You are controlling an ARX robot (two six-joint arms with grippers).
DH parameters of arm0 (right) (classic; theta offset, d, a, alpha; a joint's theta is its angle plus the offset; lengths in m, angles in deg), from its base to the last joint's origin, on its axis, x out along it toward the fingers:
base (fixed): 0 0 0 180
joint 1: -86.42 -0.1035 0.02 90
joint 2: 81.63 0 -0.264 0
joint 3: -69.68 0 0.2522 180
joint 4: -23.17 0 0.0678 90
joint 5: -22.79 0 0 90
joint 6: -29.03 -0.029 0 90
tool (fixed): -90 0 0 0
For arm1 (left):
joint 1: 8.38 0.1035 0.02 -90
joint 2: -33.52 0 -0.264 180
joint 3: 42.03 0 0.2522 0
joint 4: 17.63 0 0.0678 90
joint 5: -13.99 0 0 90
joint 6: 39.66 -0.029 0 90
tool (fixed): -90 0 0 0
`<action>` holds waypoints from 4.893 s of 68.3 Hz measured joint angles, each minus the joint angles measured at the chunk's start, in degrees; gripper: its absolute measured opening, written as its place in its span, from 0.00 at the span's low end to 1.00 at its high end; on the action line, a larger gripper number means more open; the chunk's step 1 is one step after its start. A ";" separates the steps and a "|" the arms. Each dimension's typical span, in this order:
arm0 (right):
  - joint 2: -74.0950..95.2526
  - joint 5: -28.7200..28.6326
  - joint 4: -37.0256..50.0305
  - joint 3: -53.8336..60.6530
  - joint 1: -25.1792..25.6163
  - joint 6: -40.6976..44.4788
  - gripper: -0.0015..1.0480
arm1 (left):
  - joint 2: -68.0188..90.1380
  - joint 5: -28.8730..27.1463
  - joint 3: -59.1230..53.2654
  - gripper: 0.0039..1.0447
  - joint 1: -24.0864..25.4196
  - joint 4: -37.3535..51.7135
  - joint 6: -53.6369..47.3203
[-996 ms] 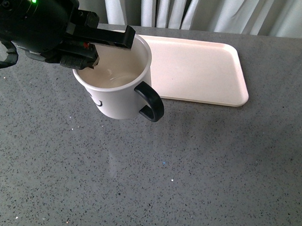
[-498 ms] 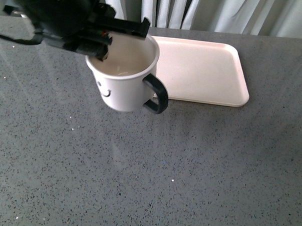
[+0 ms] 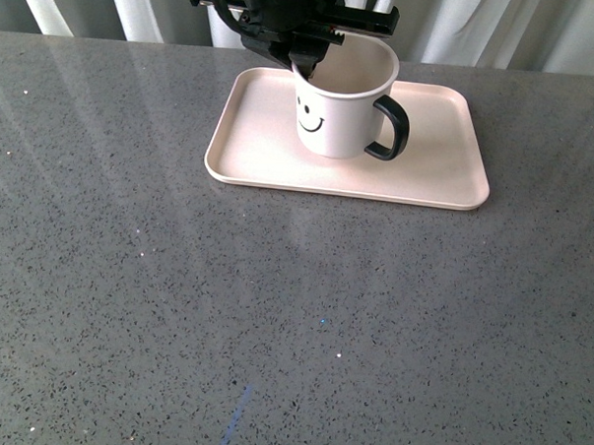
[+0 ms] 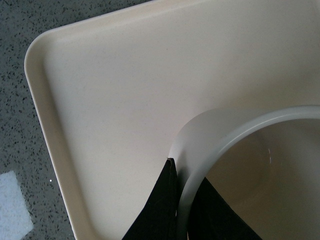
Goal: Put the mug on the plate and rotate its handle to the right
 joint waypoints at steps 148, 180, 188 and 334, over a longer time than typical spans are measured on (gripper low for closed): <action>0.00 0.02 0.00 0.00 0.00 0.00 0.91 | -49.88 -14.29 -81.24 0.01 14.86 85.24 -2.71; 0.00 0.00 0.00 0.00 0.00 0.00 0.91 | -70.29 -8.31 -101.53 0.01 21.00 85.20 -2.82; 0.00 0.00 0.00 0.00 0.00 0.00 0.91 | -74.84 -7.61 -104.21 0.01 22.01 83.21 -2.82; 0.00 0.02 0.00 0.00 0.00 0.00 0.91 | -136.04 -3.26 -112.06 0.30 26.25 30.16 -2.80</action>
